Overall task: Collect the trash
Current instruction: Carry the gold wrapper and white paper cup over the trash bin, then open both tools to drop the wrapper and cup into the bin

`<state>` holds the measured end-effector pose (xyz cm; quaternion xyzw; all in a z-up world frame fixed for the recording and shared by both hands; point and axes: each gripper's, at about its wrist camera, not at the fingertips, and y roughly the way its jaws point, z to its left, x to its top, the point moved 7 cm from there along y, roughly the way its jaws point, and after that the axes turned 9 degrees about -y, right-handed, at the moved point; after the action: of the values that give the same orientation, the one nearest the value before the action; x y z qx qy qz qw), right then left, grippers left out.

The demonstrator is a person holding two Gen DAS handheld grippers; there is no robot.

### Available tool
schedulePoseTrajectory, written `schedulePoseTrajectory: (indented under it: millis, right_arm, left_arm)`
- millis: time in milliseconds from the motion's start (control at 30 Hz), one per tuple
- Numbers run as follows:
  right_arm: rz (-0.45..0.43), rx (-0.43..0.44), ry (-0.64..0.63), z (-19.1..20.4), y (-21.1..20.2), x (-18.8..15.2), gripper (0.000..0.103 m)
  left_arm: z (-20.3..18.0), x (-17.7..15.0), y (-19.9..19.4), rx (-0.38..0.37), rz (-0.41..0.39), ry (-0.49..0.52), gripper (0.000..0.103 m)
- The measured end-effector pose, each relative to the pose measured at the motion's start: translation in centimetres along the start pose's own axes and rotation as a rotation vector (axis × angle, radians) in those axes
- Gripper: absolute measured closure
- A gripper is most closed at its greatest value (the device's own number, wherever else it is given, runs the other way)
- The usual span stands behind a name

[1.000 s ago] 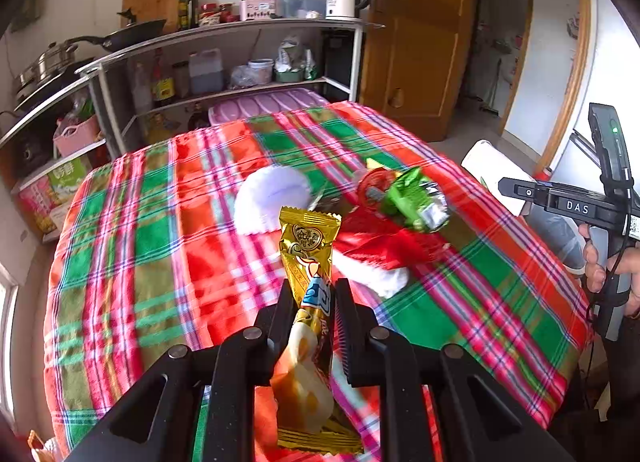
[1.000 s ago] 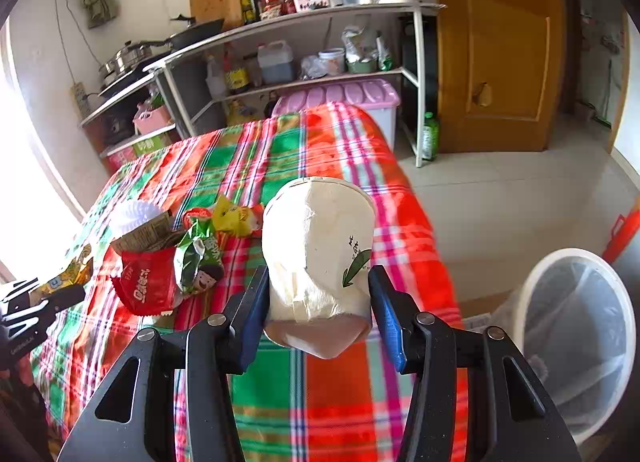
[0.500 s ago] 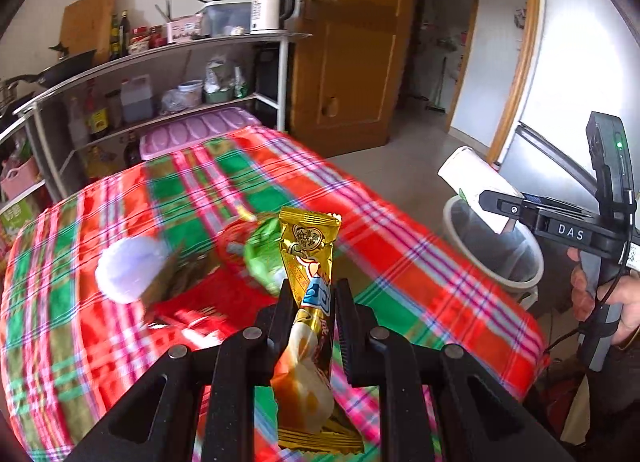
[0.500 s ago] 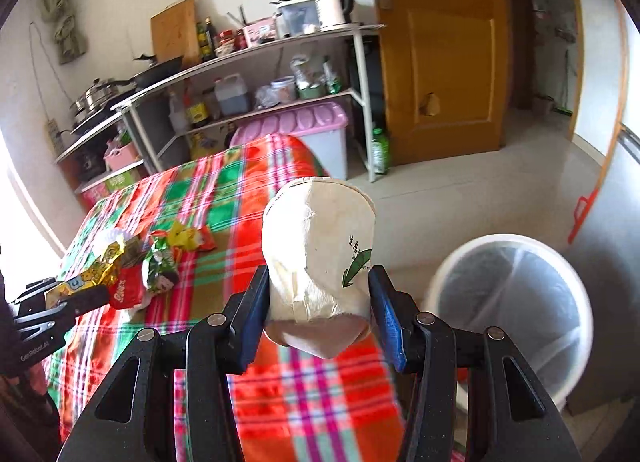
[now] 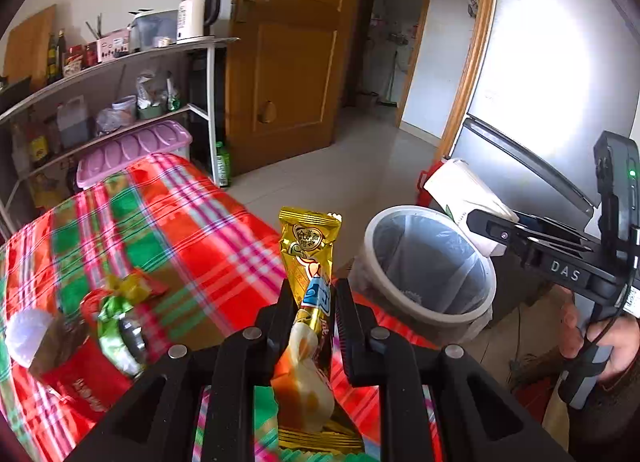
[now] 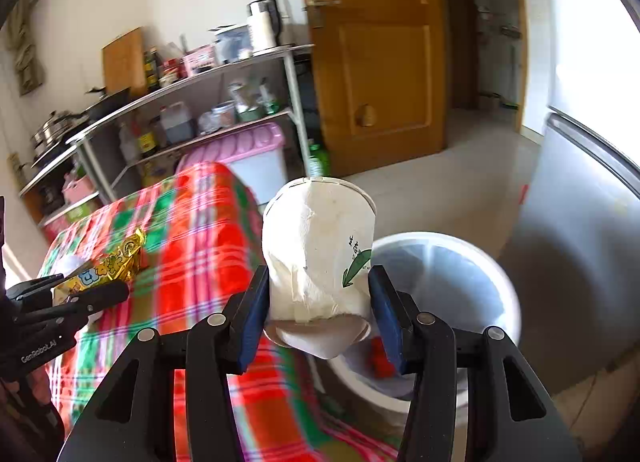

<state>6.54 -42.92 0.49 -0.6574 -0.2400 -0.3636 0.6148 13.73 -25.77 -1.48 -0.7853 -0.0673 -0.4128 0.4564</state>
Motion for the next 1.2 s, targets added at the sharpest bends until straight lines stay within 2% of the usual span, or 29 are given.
schedulePoseTrajectory:
  millis: [100,333,633,833,933,1200]
  right_arm:
    - [0.004,-0.055,0.019,-2.5,-0.6,-0.5,0.053]
    - [0.047,-0.116,0.072,-7.1,-0.4,-2.5,0.053]
    - [0.116,-0.150,0.103,-10.6,1.6,-4.6,0.052]
    - [0.178,-0.152,0.108,-12.1,3.7,-6.1,0.050]
    - [0.209,-0.153,0.101,-12.6,4.9,-6.7,0.047]
    - [0.247,-0.160,0.083,-12.9,6.3,-7.7,0.043]
  left_arm:
    - [-2.5,0.4,1.6,-0.038,0.014,0.023,0.084]
    - [-7.6,1.0,5.4,-0.097,0.042,0.077,0.084]
    - [-10.7,1.3,9.7,-0.109,0.082,0.066,0.084]
    - [-12.3,0.3,12.6,-0.114,0.145,0.066,0.082]
    - [-12.7,-0.3,13.9,-0.108,0.174,0.069,0.076]
    - [-12.8,-1.2,15.5,-0.086,0.209,0.060,0.048]
